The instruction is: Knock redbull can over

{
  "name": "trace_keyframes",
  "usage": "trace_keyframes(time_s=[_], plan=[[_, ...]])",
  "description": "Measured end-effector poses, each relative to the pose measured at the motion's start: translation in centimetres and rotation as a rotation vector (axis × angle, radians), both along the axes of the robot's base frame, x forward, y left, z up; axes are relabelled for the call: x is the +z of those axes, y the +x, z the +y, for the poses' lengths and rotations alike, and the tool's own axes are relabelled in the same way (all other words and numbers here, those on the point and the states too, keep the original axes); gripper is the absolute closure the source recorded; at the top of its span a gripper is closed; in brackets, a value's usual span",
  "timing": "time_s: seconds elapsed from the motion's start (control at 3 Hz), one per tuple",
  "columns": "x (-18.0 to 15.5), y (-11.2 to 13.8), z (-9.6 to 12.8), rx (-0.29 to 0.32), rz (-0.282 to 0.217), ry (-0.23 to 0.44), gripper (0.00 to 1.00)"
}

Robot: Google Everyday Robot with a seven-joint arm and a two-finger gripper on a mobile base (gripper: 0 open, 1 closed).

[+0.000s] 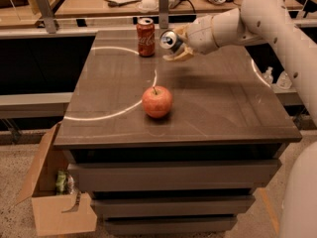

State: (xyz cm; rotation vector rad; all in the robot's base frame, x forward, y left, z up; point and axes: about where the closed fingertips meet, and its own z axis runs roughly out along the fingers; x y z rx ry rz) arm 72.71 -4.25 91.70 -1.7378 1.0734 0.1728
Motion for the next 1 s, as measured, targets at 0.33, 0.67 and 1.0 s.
trace_keyframes(time_s=[0.33,0.67,1.0], plan=[[-0.8,0.3,1.3,0.088,-0.096,-0.119,1.0],[-2.0,0.3,2.4,0.192,-0.167,-0.21,0.97],[-3.0,0.2,2.7,0.223,-0.168,-0.235,0.74]])
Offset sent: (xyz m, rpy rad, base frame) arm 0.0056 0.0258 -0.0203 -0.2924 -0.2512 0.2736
